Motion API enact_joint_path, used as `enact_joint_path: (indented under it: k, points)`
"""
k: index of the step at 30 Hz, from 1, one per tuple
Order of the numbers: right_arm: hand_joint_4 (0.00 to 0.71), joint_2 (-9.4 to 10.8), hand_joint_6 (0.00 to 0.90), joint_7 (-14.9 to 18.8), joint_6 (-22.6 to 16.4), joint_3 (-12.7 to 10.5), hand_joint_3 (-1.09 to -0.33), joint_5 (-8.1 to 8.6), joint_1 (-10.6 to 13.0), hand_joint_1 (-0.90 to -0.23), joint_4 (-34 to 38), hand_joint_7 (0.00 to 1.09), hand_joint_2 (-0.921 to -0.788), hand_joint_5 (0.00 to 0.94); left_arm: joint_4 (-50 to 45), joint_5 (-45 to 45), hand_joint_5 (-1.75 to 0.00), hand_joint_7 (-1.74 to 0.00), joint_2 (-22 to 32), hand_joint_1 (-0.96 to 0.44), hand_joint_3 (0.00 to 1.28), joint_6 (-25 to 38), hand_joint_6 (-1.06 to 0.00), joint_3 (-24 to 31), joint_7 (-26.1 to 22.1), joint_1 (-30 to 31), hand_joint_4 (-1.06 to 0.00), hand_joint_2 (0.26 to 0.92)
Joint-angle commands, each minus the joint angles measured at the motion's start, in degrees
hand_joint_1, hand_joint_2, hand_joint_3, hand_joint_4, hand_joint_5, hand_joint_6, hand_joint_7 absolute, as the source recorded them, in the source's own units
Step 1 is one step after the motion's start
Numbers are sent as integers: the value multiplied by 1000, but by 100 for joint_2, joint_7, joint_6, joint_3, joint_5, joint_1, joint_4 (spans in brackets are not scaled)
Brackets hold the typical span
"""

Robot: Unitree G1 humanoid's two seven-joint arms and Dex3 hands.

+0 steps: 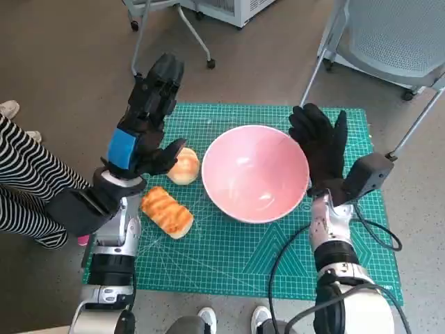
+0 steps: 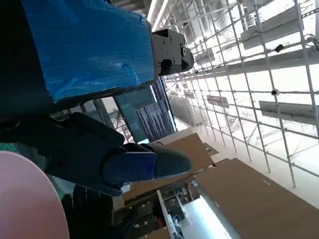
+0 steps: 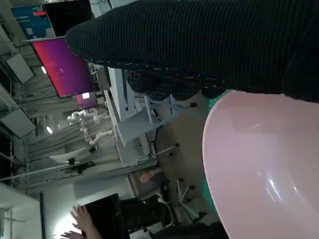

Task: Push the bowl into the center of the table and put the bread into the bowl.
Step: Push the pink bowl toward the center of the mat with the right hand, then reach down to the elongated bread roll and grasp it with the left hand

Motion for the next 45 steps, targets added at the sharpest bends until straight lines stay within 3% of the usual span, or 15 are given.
enact_joint_path:
  k: [1, 9, 14, 20, 29, 45]
  points:
    - [54, -167, 0, 73, -30, -60, -838, 27, -11, -605, -178, 457, -921, 4, -95, -5, -6, -289, -1, -638, 420, -39, 1, -1, 11, 74, -45, 921]
    - [82, -155, 3, 179, -434, 27, -740, 63, 159, -674, -1009, 485, -921, 14, -40, -9, -4, -270, -33, -639, 420, -56, 1, -13, 9, 22, -45, 921]
    - [96, -124, 7, 370, -891, 301, -702, -83, 428, -690, -1825, 517, -921, 16, -15, 11, -2, -268, -111, -638, 421, -27, 1, -49, 44, -55, -41, 921]
    - [118, -224, 1, 656, -1136, 721, -689, -154, 757, -685, -2950, 568, -921, 19, -4, -7, -1, -271, -205, -638, 419, 25, 1, -104, 37, -186, -39, 921]
    - [124, -356, -1, 812, -996, 1088, -698, -99, 1052, -686, -4110, 577, -921, 18, -229, -91, -1, -275, -293, -646, 414, 253, 1, -225, -25, -362, -39, 921]
    - [126, -342, -1, 550, -229, 1233, -694, -61, 1259, -696, -4923, 564, -921, 15, -427, -262, -3, -313, -235, -628, 401, 486, 1, -206, -295, -464, -44, 921]
